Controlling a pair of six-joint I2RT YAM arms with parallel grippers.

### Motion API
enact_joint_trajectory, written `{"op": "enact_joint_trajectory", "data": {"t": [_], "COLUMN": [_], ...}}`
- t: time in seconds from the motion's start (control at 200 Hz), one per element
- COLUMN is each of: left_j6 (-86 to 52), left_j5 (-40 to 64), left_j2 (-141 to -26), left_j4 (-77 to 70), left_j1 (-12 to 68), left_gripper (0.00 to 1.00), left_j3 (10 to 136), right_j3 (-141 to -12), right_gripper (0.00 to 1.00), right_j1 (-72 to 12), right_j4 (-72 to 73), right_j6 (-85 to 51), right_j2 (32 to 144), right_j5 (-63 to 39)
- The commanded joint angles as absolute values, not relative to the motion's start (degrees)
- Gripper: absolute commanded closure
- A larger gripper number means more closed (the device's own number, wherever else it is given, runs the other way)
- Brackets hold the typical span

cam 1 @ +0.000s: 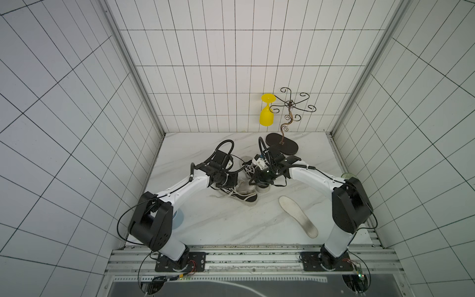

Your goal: Insert the insole into the shoe

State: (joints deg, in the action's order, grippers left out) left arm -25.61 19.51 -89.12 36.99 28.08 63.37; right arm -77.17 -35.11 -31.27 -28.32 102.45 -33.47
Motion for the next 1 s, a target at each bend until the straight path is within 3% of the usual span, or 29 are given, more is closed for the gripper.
{"op": "enact_joint_trajectory", "data": {"t": [0.0,0.175,0.545,0.76,0.995], "left_j6": [-32.73,-39.72,-42.29,-47.19,-47.06], "left_j5": [25.22,24.24,19.06,13.18,13.98], "left_j2": [-87.9,-85.43,-83.78,-81.97,-83.79], "left_j4": [31.35,26.25,27.49,25.95,24.29], "left_j1": [26.73,27.21,31.04,31.03,31.12], "left_gripper": [1.0,1.0,1.0,1.0,1.0], "left_j3": [61.93,60.47,59.36,54.52,54.98], "right_j3": [-82.09,-75.61,-71.84,-70.11,-65.2], "right_gripper": [0.89,0.9,0.91,0.91,0.93], "right_j1": [-37.16,-39.29,-40.24,-41.63,-43.91], "right_j4": [-36.35,-35.32,-38.11,-39.62,-34.73], "right_j6": [-24.55,-25.31,-30.16,-28.93,-24.52], "right_j2": [104.69,102.3,94.14,91.58,91.84], "right_j5": [-28.61,-25.79,-7.94,-5.57,-4.83]}}
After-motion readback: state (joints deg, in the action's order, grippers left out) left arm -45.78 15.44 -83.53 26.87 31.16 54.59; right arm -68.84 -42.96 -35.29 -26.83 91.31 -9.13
